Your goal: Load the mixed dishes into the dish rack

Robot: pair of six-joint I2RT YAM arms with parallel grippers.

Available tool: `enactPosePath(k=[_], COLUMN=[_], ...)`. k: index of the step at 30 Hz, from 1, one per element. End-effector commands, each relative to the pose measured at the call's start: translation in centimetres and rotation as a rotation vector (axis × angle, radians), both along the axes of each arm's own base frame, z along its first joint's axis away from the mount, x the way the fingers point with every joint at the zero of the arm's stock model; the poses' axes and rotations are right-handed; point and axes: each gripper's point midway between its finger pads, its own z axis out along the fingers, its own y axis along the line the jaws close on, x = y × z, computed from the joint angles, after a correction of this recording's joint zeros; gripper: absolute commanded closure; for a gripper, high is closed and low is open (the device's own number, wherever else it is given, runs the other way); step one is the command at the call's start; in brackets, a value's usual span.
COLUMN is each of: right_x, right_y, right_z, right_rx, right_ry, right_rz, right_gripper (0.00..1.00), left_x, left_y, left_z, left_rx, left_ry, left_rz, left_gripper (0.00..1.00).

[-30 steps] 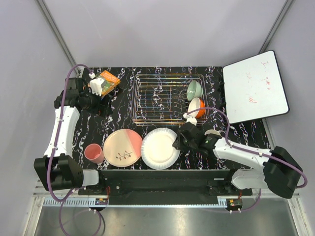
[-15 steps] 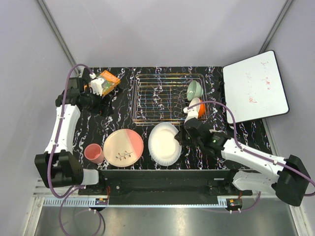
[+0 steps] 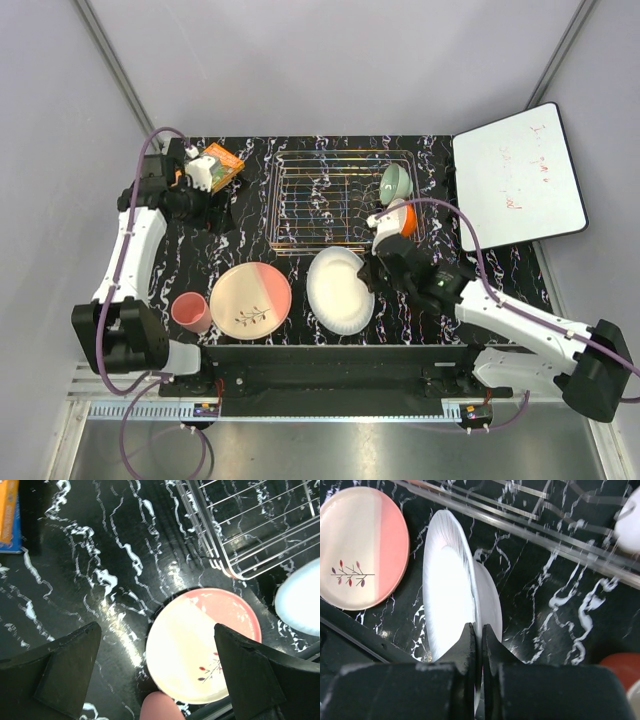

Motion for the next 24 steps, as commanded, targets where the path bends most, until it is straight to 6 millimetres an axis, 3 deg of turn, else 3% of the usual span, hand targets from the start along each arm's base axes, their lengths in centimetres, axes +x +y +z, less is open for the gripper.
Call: enactPosePath(k=[1, 3, 4, 8, 9, 11, 13, 15, 17, 18, 20, 21, 23, 24], right_x=[2.7, 3.1, 3.2, 3.6, 3.8, 4.9, 6.3, 8.5, 10.7, 12.1, 13.3, 14.8, 16.2, 17.8], right_y=[2.3, 2.2, 2.0, 1.5, 1.2, 0.4, 0.1, 0.4, -0.3, 0.1, 0.3, -0.2, -0.3, -0.8], right_z=[13.7, 15.6, 17.8, 21.4, 23.5, 23.8, 26.3, 25.6, 27.0, 26.7, 28.8, 28.7, 30.4, 30.9], right_rx=[0.114, 0.091, 0.081, -0.005, 0.005, -0.144, -0.245, -0.391, -0.549, -0.607, -0.596, -0.65, -0.681, -0.737], right_ry=[-0.341, -0.397, -0.466, -0.669, -0.769, -0.932, -1.077, -1.094, -1.171, -1.189, -1.269, -1.285, -1.356, -1.37], right_rz=[0.108, 0.13, 0.15, 0.233, 0.225, 0.245, 0.222, 0.228, 0.225, 0.239, 0.233, 0.237, 0.229, 0.22], right_gripper=[1.0, 1.0, 1.0, 1.0, 1.0, 1.0, 1.0, 1.0, 1.0, 1.0, 1.0, 1.0, 1.0, 1.0], left_x=[3.1, 3.7, 4.0, 4.6, 4.6, 4.7, 4.9, 4.9, 5.0, 5.0, 5.2, 5.3, 5.6, 5.9], left_y=[-2.5, -3.3, -3.5, -3.4, -4.3, -4.3, -4.5, -4.7, -5.1, -5.3, -6.1, -6.4, -7.1, -7.4], left_z=[2.0, 2.6, 2.6, 2.6, 2.7, 2.4, 2.2, 2.1, 1.7, 1.4, 0.6, 0.5, -0.2, -0.4], left_rx=[-0.044, -0.054, -0.054, -0.055, -0.053, -0.048, -0.053, -0.056, -0.056, -0.055, -0.046, -0.042, -0.031, -0.034], left_ry=[-0.069, -0.078, -0.076, -0.07, -0.073, -0.067, -0.056, -0.053, -0.041, -0.033, -0.014, -0.011, 0.003, 0.011], left_rz=[-0.028, -0.035, -0.037, -0.023, -0.046, -0.043, -0.04, -0.045, -0.05, -0.054, -0.071, -0.077, -0.095, -0.096], left_gripper=[0.01, 0.01, 0.01, 0.01, 0.01, 0.01, 0.01, 0.01, 0.01, 0.01, 0.01, 0.01, 0.01, 0.01])
